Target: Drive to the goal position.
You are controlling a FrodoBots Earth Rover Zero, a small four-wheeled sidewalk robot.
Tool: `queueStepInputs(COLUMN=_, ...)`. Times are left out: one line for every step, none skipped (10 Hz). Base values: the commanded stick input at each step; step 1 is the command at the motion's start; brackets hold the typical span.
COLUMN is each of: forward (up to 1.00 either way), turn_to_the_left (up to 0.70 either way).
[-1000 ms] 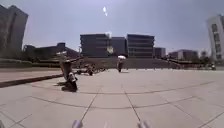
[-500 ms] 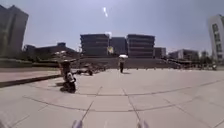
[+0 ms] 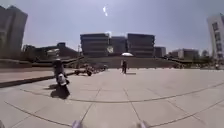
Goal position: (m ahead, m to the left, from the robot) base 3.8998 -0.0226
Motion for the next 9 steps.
queueStepInputs(forward=0.85, turn_to_the_left=0.0)
queueStepInputs(forward=0.85, turn_to_the_left=0.0)
queueStepInputs(forward=0.85, turn_to_the_left=0.0)
queueStepInputs(forward=0.85, turn_to_the_left=0.09)
queueStepInputs(forward=0.85, turn_to_the_left=0.21)
queueStepInputs(forward=0.85, turn_to_the_left=0.32)
queueStepInputs(forward=0.85, turn_to_the_left=0.18)
queueStepInputs(forward=0.85, turn_to_the_left=0.0)
queueStepInputs(forward=0.85, turn_to_the_left=0.0)
